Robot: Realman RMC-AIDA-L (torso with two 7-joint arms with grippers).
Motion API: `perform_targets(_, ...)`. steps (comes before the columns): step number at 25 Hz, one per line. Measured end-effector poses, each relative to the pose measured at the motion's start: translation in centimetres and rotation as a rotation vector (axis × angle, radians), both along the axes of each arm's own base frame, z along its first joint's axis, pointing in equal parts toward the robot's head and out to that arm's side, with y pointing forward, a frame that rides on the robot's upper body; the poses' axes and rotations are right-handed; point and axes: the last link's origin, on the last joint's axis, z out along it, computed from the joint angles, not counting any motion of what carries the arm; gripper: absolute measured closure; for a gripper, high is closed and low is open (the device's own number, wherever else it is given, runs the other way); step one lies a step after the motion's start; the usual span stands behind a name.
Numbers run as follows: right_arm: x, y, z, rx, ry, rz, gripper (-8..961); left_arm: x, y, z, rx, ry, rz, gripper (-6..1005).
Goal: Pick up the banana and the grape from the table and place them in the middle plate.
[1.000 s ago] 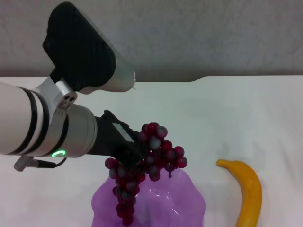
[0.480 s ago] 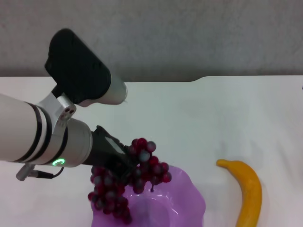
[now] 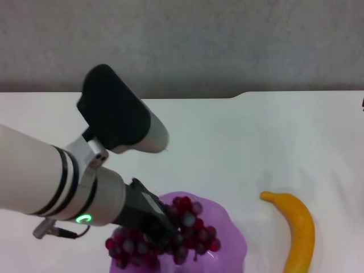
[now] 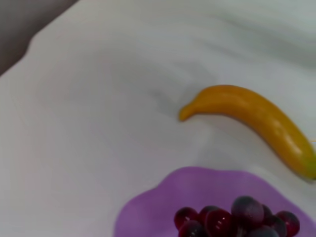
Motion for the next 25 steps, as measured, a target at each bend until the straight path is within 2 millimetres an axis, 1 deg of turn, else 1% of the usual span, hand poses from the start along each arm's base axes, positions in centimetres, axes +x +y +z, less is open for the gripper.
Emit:
perform_targets(6, -0.2, 0.1, 0.0, -0.001, 0.0, 0.005, 132, 0.8, -0.9, -0.8, -0.081, -0.044, -0.037, 798)
perform_targets(9, -0.2, 0.1, 0.0, -0.001, 0.0, 0.006, 133, 0.8, -0.9, -1.2, -0.109, -0.057, -0.037, 798)
perform_targets(18, -0.4, 0.2, -0.1, -0.002, 0.0, 0.011, 135, -0.2, 0.6, -3.4, -0.134, -0.035, 0.005, 799)
perform_targets(19, -0.4, 0.2, -0.1, -0.002, 0.0, 0.011, 135, -0.6, 1.2, -3.8, -0.126, -0.032, 0.018, 799)
perform_targets(20, -0.4, 0.2, -0.1, -0.002, 0.0, 0.011, 135, -0.6, 1.2, -3.8, -0.126, -0.032, 0.018, 799)
perform_targets(25, -0.4, 0.2, -0.1, -0.002, 0.0, 0.012, 136, -1.9, 2.8, -4.6, -0.078, -0.037, 0.052, 780)
